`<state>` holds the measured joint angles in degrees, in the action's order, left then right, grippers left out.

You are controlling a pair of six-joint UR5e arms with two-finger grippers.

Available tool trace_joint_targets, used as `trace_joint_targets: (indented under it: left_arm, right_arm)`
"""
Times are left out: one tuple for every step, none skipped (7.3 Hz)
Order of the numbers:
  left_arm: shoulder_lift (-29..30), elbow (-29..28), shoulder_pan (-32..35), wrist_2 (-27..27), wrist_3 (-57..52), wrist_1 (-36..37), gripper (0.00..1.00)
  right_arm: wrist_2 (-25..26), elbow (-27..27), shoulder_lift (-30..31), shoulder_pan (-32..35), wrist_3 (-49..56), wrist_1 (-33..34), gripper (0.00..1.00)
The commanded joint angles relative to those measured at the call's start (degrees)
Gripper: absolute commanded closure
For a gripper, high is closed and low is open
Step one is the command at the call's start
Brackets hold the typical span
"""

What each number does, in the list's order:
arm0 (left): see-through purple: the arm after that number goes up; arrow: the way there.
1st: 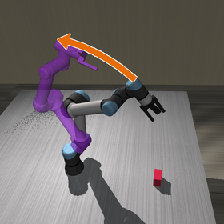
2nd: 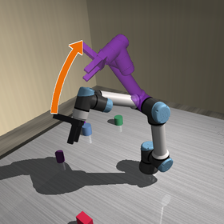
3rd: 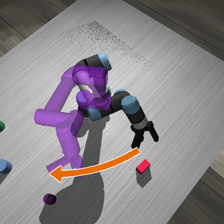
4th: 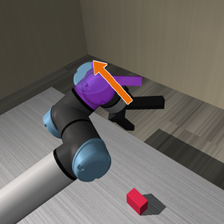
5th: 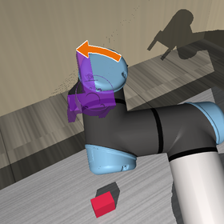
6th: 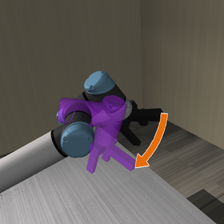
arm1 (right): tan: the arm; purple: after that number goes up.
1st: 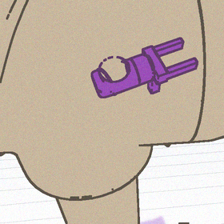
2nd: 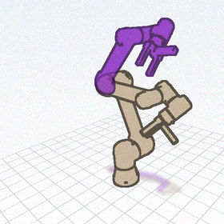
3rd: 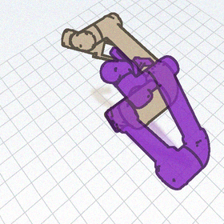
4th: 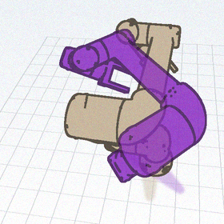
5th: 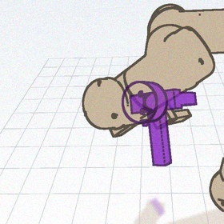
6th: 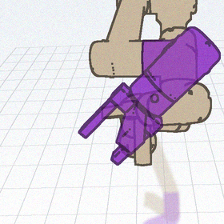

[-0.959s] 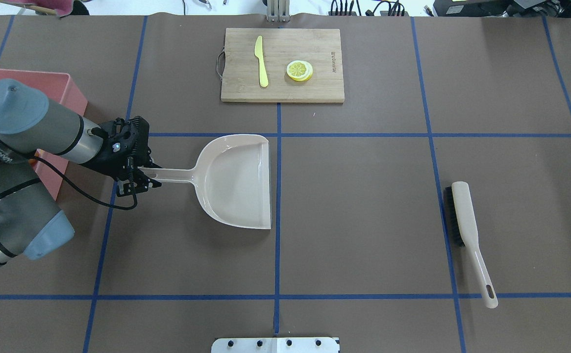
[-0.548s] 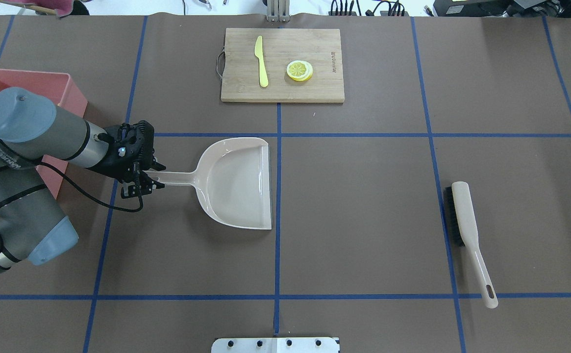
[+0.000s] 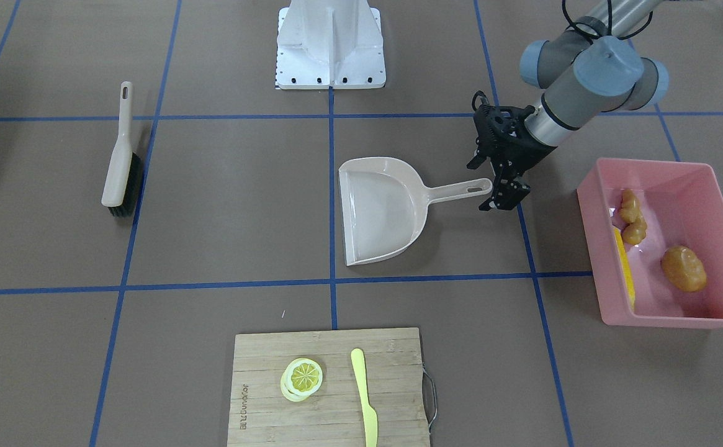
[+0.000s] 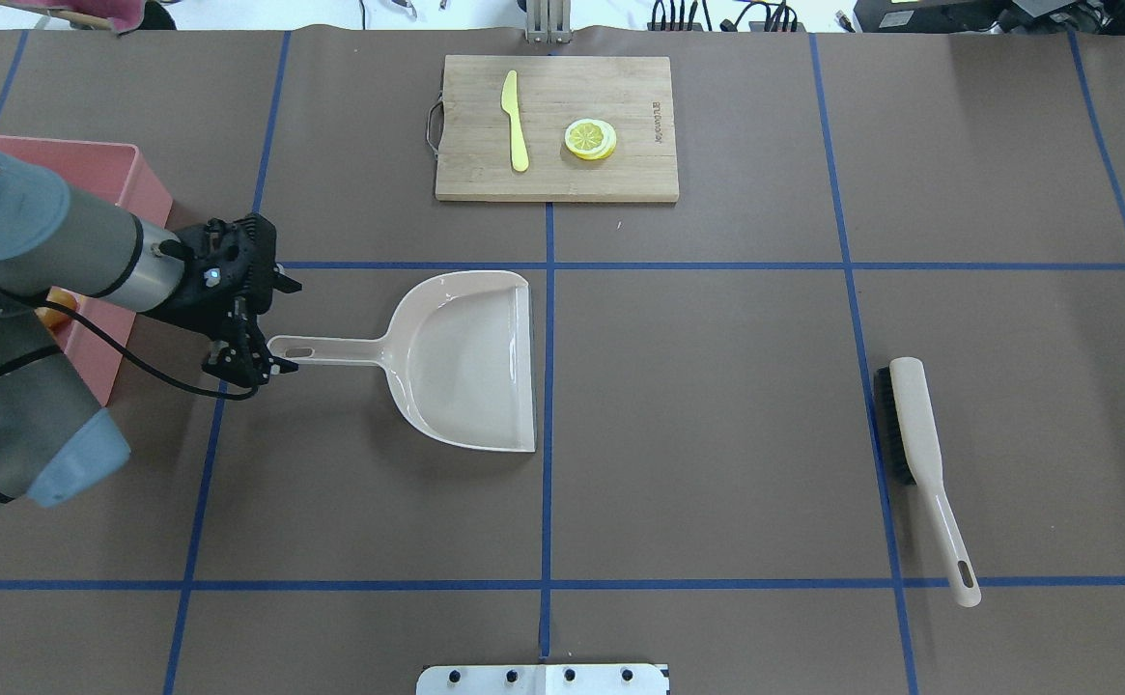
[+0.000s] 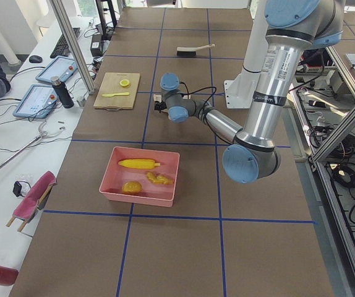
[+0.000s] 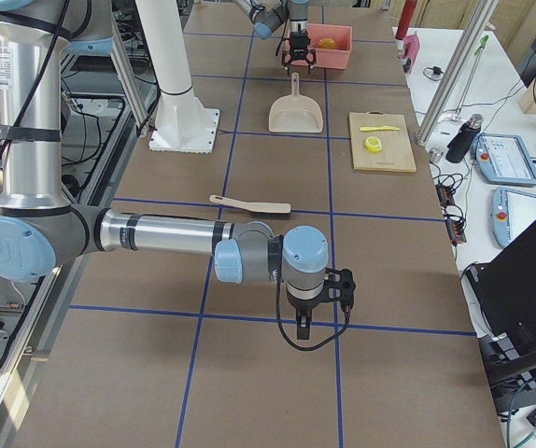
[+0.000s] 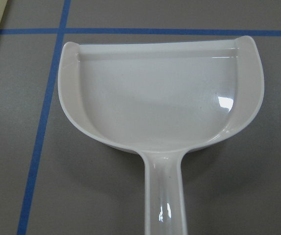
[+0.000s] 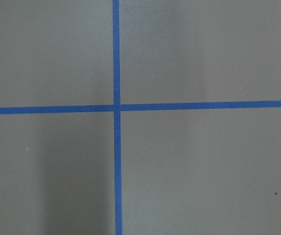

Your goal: Sweep and dump trash into bin

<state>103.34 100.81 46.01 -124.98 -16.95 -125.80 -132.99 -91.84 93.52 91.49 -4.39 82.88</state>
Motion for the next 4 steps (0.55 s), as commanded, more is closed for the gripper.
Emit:
trace_joint_targets:
  left_arm:
    - [-10.5, 4.0, 11.1, -1.4, 0.2, 1.5, 0.01]
    - [-13.5, 4.9, 16.9, -1.5, 0.1, 5.4, 0.01]
    - [-14.1, 3.9, 19.7, -3.4, 0.2, 10.1, 0.01]
    - [-14.0, 1.0, 24.0, -7.3, 3.2, 13.5, 0.01]
  right_arm:
    - [0.1, 0.0, -0.2, 0.0, 0.1, -0.1, 0.00]
    - [0.1, 0.0, -0.1, 0.0, 0.1, -0.2, 0.00]
    - [0.0, 0.0, 0.0, 0.0, 0.0, -0.2, 0.00]
    - [-0.9, 0.1, 0.0, 0.0, 0.2, -0.2, 0.00]
